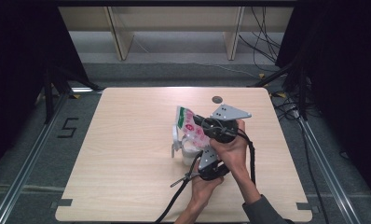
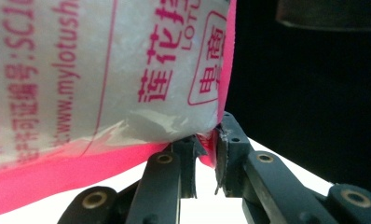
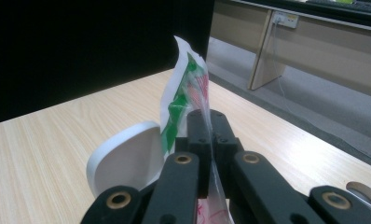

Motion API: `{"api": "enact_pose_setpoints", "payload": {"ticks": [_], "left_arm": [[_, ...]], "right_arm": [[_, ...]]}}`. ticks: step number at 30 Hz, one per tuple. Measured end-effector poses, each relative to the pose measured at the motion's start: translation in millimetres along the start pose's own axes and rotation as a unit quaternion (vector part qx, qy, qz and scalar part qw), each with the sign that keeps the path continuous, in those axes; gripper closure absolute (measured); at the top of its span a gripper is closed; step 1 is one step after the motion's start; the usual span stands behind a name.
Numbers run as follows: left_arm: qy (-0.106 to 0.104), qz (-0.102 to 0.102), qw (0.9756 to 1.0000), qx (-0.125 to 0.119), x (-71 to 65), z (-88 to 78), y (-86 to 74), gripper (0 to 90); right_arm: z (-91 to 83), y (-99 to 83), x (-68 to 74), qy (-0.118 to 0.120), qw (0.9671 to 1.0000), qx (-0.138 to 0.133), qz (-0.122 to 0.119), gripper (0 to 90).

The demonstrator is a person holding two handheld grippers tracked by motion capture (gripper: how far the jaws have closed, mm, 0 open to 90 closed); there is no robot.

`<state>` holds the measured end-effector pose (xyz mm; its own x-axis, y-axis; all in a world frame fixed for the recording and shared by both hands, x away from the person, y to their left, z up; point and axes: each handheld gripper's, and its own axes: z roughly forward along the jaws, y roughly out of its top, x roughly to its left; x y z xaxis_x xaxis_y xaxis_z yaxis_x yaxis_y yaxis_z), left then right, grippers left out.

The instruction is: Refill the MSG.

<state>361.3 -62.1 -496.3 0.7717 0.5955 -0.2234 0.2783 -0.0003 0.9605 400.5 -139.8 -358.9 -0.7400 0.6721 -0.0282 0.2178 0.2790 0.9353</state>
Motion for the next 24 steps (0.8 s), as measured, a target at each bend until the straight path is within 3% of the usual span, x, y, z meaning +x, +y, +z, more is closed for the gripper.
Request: {"api": "enact_pose_setpoints", "payload": {"ticks": [2,3,4,7,8,17,19,21,22,24], "left_arm": [[0.000,-0.001,1.0000,0.001,-0.2,-0.3,-0.1,79.4],[0.000,-0.001,1.0000,0.000,-0.5,-0.1,-0.4,79.3],[0.000,-0.001,1.0000,0.000,-0.6,0.2,-0.6,79.3],[0.000,-0.001,1.0000,0.000,-1.0,0.2,-0.9,79.4],[-0.005,0.000,1.0000,-0.003,-0.7,0.5,-1.0,79.4],[0.005,0.006,1.0000,0.003,-2.2,-0.9,-0.2,79.4],[0.000,0.006,1.0000,-0.004,-1.2,0.5,-0.9,79.4],[-0.003,0.002,1.0000,-0.009,-0.9,1.3,-0.8,79.4],[0.004,0.002,1.0000,0.001,-1.4,0.1,-0.1,79.4],[-0.002,0.000,1.0000,-0.008,-0.3,2.0,-1.0,79.4]], "right_arm": [[0.6,-0.2,-0.3,0.002,1.0000,-0.001,0.000,90.0],[1.4,-0.4,-3.0,-0.007,0.9997,-0.008,-0.020,90.0],[2.5,-1.3,-1.1,-0.005,0.9999,-0.007,-0.009,90.0],[1.6,-0.9,-2.8,-0.003,0.9999,-0.005,-0.013,90.0],[1.2,-1.0,-2.1,-0.002,1.0000,-0.004,-0.004,90.0],[2.7,-1.3,-0.5,-0.004,0.9999,-0.006,-0.010,90.0],[3.1,-0.3,-2.0,0.005,0.9997,-0.013,-0.022,90.0],[2.5,-0.3,-0.6,0.006,0.9999,-0.008,-0.012,90.0],[3.6,-0.5,-1.3,0.003,0.9997,-0.012,-0.022,90.0],[3.4,-1.5,2.5,-0.005,0.9999,-0.001,-0.009,90.0]]}}
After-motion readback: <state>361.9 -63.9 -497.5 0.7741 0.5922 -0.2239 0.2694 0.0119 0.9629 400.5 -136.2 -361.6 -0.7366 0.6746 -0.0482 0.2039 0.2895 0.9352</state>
